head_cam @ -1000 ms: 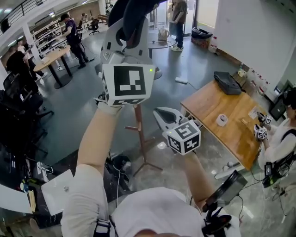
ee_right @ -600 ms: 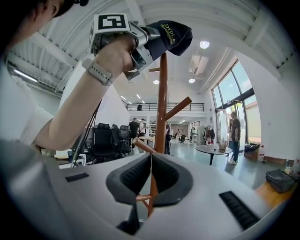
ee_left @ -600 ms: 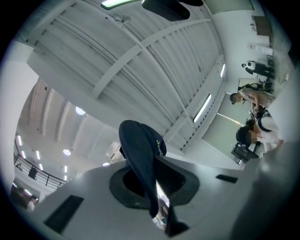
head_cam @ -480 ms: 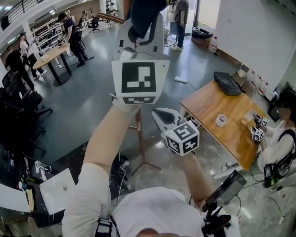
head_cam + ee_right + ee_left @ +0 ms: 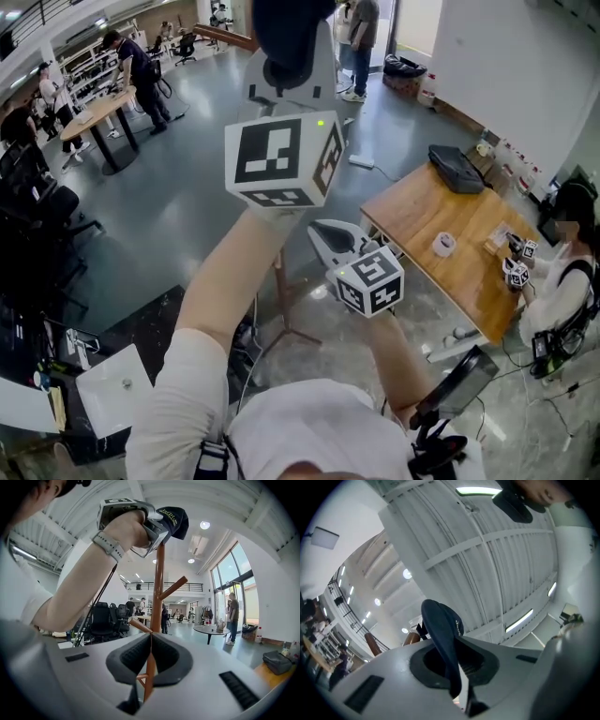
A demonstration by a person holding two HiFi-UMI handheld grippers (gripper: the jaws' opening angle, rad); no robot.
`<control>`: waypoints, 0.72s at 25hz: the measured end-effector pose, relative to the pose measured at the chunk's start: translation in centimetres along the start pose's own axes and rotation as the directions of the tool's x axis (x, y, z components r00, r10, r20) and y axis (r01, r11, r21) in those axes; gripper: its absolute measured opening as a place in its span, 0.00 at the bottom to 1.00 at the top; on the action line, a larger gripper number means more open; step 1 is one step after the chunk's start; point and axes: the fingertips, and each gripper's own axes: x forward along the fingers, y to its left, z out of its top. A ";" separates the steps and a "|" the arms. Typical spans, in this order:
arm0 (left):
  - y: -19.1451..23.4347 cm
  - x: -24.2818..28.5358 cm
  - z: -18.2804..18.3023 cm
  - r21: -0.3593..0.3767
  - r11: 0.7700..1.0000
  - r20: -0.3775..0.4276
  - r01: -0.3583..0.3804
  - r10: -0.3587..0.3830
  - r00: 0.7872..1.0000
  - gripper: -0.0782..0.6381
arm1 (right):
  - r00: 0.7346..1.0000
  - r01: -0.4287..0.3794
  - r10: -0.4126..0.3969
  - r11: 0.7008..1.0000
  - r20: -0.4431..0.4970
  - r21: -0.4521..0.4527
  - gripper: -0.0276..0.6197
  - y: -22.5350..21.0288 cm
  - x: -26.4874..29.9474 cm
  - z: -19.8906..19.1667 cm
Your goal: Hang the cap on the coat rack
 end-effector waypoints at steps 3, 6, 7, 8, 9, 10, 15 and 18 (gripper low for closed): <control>1.6 0.1 -1.0 -0.133 0.990 0.001 -0.040 0.041 0.999 0.15 | 1.000 0.001 -0.001 1.000 -0.003 -0.002 0.08 -0.4 0.0 -0.1; 3.5 -0.4 -2.3 -0.214 0.973 -0.004 -0.092 0.093 0.996 0.15 | 1.000 0.003 -0.003 1.000 -0.016 -0.023 0.08 -0.4 0.3 -0.2; 4.0 -0.7 -2.9 -0.232 0.967 -0.007 -0.107 0.108 0.994 0.15 | 1.000 0.000 -0.001 1.000 -0.025 -0.029 0.08 -0.2 0.4 -0.5; 4.4 -1.0 -3.5 -0.246 0.962 -0.013 -0.120 0.120 0.993 0.15 | 0.999 -0.006 0.005 0.999 -0.037 -0.032 0.08 0.0 0.6 -0.8; 4.8 -1.2 -4.1 -0.262 0.956 -0.023 -0.131 0.130 0.991 0.15 | 0.999 -0.013 0.012 0.999 -0.049 -0.033 0.08 0.2 0.8 -1.2; 5.1 -1.5 -4.8 -0.282 0.949 -0.035 -0.142 0.138 0.990 0.15 | 0.998 -0.020 0.018 0.999 -0.059 -0.032 0.08 0.5 0.9 -1.6; 6.1 -2.8 -7.4 -0.372 0.910 -0.064 -0.185 0.174 0.983 0.15 | 0.996 -0.036 0.032 0.998 -0.084 -0.043 0.08 1.0 1.4 -2.2; 5.7 -3.9 -7.9 -0.374 0.911 -0.040 -0.170 0.168 0.985 0.15 | 0.995 -0.036 0.033 0.999 -0.091 -0.038 0.08 1.1 1.5 -2.7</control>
